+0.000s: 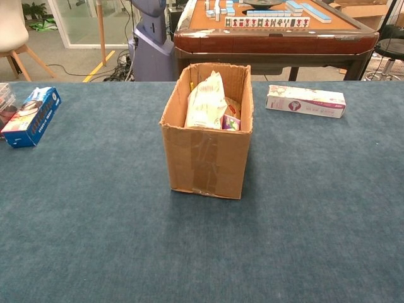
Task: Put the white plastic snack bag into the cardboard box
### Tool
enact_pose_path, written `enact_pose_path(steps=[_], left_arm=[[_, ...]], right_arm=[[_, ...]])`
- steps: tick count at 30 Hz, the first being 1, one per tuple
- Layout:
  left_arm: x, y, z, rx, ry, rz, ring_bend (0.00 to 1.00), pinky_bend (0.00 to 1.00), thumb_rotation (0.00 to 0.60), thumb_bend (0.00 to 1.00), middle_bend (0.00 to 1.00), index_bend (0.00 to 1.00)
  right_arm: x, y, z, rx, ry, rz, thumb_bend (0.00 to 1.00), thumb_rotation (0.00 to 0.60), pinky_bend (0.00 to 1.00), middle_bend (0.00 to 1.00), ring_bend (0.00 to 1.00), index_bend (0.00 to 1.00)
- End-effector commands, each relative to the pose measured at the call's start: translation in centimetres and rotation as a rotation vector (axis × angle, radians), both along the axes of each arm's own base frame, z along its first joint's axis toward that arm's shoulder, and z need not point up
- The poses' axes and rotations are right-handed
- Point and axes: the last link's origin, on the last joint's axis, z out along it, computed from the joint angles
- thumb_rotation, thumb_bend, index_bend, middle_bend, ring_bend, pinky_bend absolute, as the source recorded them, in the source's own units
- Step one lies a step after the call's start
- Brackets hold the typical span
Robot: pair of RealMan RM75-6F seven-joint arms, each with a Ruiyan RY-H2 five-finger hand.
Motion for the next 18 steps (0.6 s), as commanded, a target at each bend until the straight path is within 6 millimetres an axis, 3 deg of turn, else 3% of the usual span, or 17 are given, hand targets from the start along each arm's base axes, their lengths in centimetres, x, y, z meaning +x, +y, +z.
enact_pose_path(steps=[1,9,18], left_arm=[[0.0,0.0,-0.2,0.002,-0.003,-0.009,0.24,0.37,0.6,0.13,0.37,0.39],[-0.4,0.4,-0.7,-0.004,0.011,0.014,0.24,0.37,0.6,0.13,0.37,0.39],[-0.5,0.8,-1.6,-0.046,0.023,0.029,0.24,0.37,0.6,0.13,0.37,0.39]], right_arm=[[-2.5,2.1,0.0,-0.037,-0.101,-0.012,0.0,0.6,0.21,0.12,0.07,0.16],[-6.0,3.8,0.3,-0.063,-0.173,-0.071,0.0,0.6,0.21,0.12,0.07,0.16],[-6.5,3.4,1.2,-0.066,-0.2,-0.073,0.0,0.6,0.21,0.12,0.07,0.17]])
